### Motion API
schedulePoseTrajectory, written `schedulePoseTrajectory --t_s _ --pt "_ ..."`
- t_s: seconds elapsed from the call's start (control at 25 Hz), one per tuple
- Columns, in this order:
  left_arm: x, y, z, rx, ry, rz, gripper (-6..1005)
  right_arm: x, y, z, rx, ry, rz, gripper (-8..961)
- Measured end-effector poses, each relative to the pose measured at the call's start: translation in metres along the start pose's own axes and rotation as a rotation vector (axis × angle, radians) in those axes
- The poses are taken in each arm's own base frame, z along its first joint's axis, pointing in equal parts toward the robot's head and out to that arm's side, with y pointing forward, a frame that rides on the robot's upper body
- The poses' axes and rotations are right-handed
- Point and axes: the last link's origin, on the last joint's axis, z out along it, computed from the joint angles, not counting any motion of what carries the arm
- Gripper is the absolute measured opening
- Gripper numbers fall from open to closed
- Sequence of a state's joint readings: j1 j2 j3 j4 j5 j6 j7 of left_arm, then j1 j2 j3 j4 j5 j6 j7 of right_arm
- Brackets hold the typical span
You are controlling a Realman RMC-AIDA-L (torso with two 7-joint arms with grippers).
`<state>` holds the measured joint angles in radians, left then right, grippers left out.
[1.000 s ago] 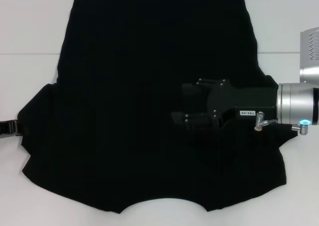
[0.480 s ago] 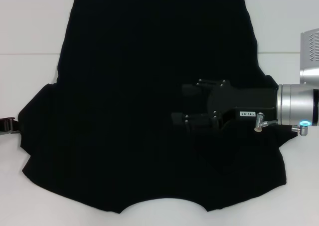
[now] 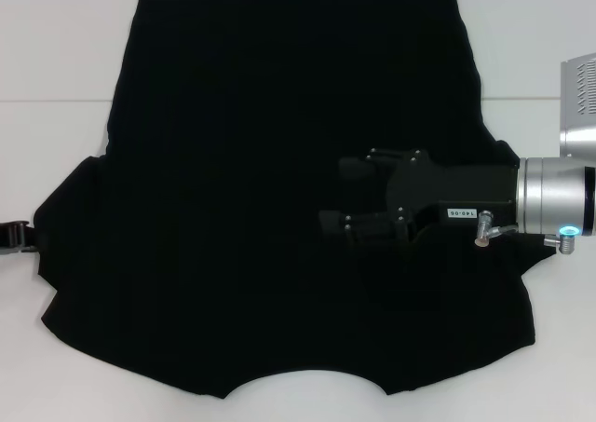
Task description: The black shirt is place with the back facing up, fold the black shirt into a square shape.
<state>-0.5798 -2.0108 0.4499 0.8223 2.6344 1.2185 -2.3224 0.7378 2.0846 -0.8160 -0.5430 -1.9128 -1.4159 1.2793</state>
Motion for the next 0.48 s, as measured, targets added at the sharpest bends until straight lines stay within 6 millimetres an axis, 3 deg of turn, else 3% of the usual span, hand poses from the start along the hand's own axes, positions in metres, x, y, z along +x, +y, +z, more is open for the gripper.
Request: schedulePoseTrajectory --t_s 0.48 --pt "0.0021 0.0018 0.0 -0.005 -0.002 -0.012 299 -0.0002 -0.0002 0.0002 0.001 0.0 -0.001 885"
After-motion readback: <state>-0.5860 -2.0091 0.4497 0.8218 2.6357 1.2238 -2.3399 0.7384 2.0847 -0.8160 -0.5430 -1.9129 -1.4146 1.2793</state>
